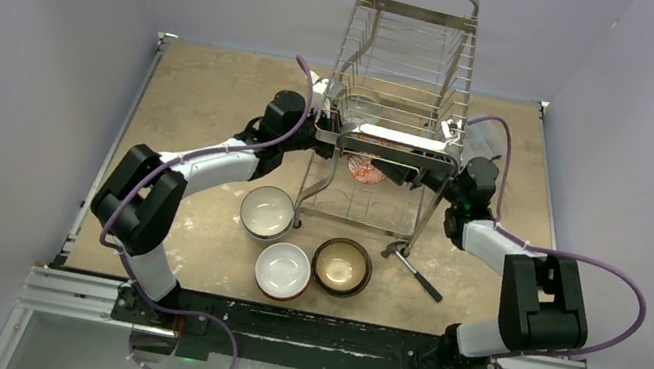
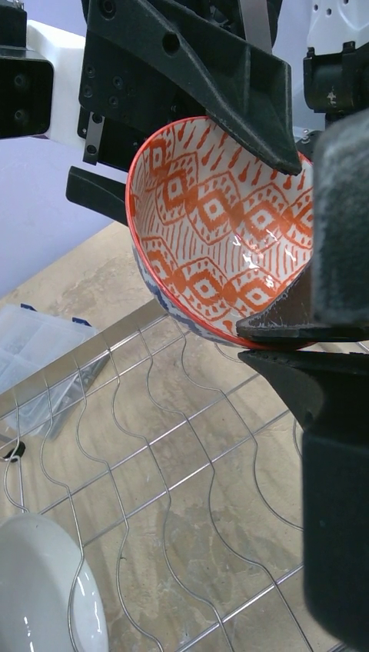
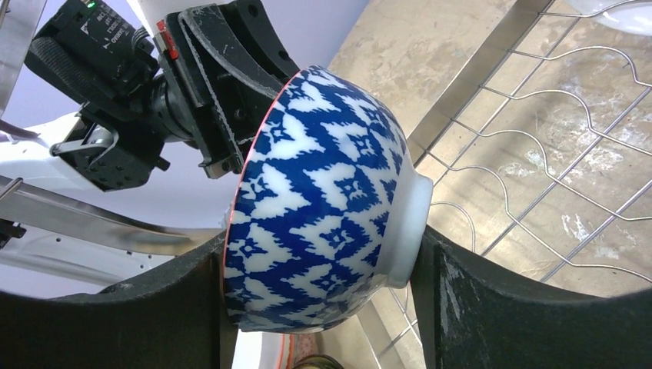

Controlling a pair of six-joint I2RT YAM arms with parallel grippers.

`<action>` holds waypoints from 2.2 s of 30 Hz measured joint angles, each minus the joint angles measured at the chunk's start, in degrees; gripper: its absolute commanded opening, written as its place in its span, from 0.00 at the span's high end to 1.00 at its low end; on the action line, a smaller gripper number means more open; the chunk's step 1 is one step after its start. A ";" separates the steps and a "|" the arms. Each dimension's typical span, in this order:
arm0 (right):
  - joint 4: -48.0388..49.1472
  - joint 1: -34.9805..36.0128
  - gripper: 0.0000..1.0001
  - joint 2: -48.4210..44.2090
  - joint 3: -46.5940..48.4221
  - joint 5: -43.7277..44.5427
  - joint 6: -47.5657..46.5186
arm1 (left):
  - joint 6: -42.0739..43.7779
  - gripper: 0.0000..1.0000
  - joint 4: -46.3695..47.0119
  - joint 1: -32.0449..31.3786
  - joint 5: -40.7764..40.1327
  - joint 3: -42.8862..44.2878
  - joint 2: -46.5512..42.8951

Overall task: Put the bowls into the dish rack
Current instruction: Pick up the bowl from the center of the board, then adjust the dish rack at the center of the board.

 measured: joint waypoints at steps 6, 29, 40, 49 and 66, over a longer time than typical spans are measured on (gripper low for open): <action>-3.69 0.04 1.00 -1.11 0.11 0.15 -3.23 | 0.98 0.74 -0.26 -0.02 -0.20 0.00 0.00; -24.44 1.18 1.00 -10.93 -0.15 20.85 -31.23 | 5.29 0.28 -6.16 -0.20 -8.66 -0.15 -3.13; -19.28 0.46 1.00 -10.60 -2.45 25.94 -39.04 | 5.42 0.29 -7.48 2.03 -12.02 -0.17 -5.38; -13.70 -1.03 1.00 -7.13 -2.01 30.10 -45.83 | 6.34 0.29 -9.11 2.05 -13.03 -0.13 -5.38; -5.35 -3.10 1.00 -3.34 -1.90 29.88 -52.04 | 6.32 0.34 -20.68 2.75 -22.14 4.90 0.22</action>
